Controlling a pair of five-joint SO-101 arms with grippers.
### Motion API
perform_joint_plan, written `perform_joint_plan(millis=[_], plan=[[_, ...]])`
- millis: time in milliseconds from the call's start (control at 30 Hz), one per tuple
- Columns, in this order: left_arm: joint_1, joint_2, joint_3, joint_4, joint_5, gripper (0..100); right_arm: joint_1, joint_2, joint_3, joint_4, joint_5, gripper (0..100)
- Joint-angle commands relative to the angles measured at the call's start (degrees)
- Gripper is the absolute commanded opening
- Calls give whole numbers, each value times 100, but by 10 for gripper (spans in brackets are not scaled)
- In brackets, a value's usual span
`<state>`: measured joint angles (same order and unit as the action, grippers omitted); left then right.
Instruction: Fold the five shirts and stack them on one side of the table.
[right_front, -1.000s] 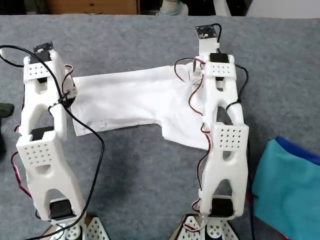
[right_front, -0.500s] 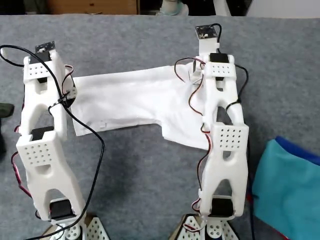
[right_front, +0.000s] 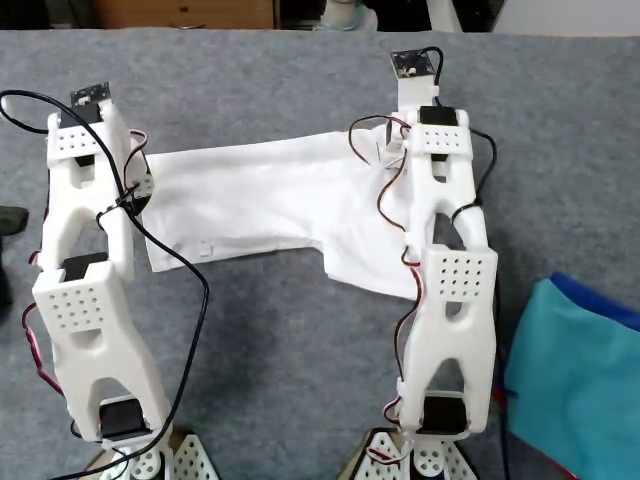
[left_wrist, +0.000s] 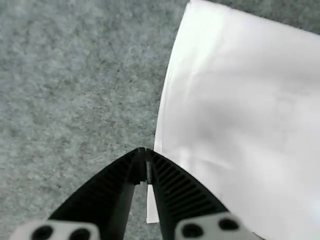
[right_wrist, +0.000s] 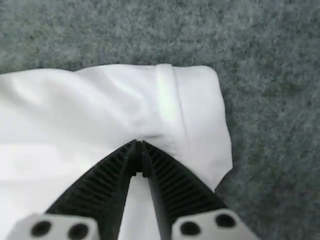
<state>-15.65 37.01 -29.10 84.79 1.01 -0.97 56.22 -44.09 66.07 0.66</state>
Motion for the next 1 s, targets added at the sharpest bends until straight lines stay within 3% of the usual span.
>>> perform_joint_plan(millis=[0,967], plan=[[-18,-356,-26,-70,-26,19,110,-31,-286,9,35,9],[-18,-347,-9,-220,-26,19,84,-22,-286,0,35,9]])
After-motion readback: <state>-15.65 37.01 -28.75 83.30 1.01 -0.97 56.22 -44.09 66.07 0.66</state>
